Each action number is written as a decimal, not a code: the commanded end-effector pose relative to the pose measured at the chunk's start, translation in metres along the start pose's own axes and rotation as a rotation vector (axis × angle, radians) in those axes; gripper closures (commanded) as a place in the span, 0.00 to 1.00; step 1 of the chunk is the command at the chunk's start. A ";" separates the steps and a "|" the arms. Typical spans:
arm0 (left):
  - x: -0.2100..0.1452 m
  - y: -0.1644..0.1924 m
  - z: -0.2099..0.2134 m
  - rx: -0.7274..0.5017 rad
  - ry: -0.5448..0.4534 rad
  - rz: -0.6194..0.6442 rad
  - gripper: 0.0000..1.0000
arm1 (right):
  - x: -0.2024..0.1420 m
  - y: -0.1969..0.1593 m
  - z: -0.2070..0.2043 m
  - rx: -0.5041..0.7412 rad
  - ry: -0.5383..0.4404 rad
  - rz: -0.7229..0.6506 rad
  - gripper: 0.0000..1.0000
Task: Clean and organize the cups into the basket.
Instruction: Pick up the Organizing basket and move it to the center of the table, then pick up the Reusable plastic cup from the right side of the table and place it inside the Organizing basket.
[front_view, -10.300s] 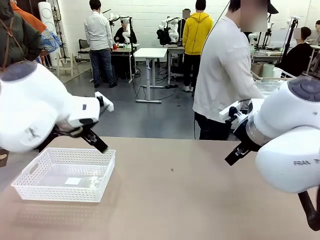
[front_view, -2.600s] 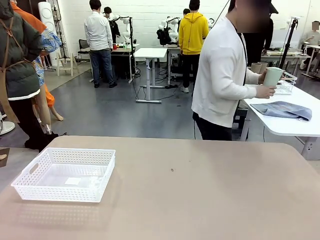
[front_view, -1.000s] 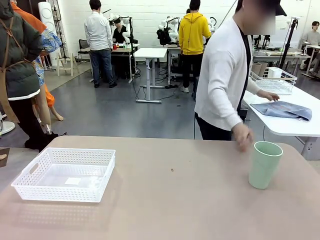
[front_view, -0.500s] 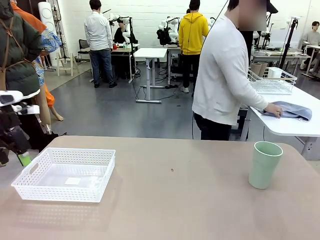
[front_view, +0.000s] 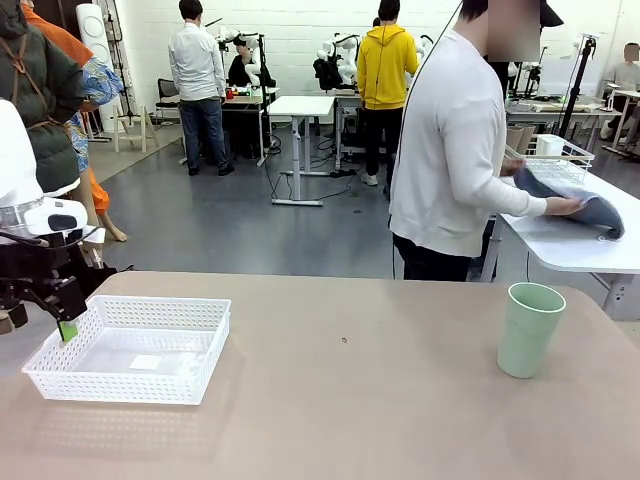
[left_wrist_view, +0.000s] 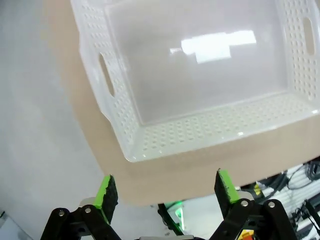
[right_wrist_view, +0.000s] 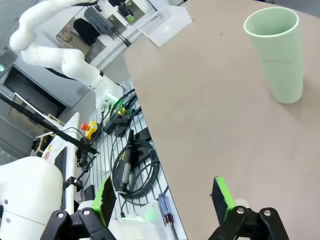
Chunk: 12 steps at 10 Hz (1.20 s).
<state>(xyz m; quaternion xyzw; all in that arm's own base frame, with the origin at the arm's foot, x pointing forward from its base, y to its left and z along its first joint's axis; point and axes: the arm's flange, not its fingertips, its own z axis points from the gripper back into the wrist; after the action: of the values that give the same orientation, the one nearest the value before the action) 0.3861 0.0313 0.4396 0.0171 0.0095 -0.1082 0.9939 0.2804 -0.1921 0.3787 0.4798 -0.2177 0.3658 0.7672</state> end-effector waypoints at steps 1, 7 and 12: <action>-0.008 0.010 0.005 0.019 -0.095 0.037 0.00 | 0.001 -0.001 -0.001 0.003 0.005 0.003 0.00; 0.001 0.014 0.006 -0.004 -0.037 0.035 0.00 | 0.005 -0.028 -0.014 0.041 0.039 0.047 0.00; -0.013 0.048 0.044 0.049 -0.160 0.102 0.00 | 0.019 -0.137 -0.043 0.067 0.039 0.194 0.00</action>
<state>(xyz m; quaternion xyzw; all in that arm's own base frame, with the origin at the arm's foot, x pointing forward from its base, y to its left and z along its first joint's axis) 0.3871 0.0774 0.4858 0.0201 -0.0624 -0.0664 0.9956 0.3838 -0.1700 0.2924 0.4803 -0.2177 0.4345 0.7302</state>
